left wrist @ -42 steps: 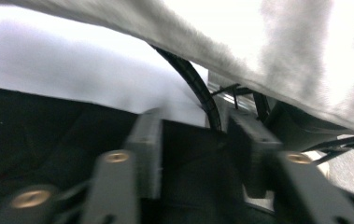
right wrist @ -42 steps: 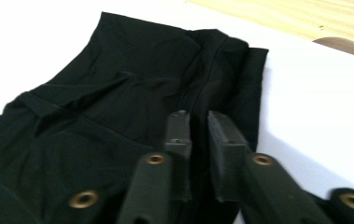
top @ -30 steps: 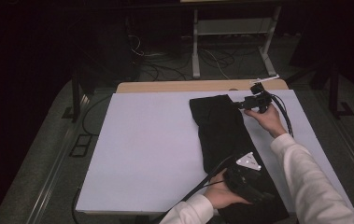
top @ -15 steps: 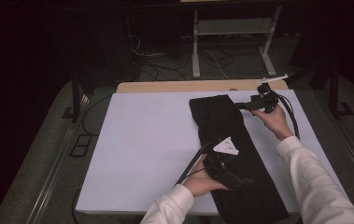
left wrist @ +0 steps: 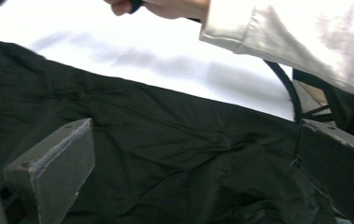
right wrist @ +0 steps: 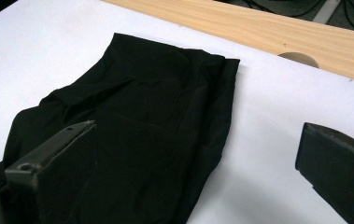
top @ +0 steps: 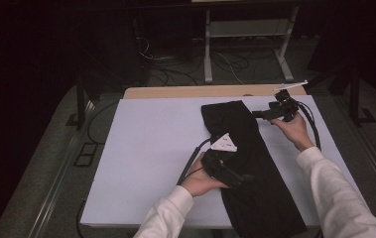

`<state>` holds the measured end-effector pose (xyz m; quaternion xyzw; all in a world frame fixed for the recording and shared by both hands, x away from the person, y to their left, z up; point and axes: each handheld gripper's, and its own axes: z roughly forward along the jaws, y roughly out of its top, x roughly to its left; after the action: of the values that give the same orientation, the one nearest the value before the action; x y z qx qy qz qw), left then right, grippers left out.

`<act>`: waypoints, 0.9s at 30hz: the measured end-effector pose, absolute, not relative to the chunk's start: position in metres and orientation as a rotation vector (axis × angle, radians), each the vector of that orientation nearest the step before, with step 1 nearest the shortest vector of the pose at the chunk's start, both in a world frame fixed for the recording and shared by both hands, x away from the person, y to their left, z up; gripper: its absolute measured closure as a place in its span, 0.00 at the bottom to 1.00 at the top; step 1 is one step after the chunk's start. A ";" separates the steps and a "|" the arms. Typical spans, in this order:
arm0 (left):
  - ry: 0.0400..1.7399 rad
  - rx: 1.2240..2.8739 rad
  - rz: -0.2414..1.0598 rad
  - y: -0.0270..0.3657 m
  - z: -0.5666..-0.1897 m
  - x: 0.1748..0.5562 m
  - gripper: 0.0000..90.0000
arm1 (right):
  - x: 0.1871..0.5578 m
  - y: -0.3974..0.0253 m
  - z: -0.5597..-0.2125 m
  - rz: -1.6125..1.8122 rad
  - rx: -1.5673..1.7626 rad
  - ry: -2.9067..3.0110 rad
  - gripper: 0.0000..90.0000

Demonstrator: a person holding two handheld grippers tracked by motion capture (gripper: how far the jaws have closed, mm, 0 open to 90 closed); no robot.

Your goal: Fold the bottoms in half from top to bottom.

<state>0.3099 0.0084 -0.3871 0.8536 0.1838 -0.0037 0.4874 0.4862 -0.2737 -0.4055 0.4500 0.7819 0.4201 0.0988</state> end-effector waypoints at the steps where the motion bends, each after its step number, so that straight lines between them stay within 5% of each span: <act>1: 0.453 2.075 -0.003 0.011 -0.386 0.311 0.00 | 0.486 -0.274 -0.406 1.243 1.333 2.314 0.00; 27: 0.528 2.068 0.097 0.050 -0.358 0.354 0.00 | 0.481 -0.270 -0.411 1.270 1.316 2.348 0.00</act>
<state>0.3544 0.0501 -0.3579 0.8484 0.2166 0.0397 0.4815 0.4814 -0.2704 -0.4114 0.4406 0.7863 0.4252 0.0828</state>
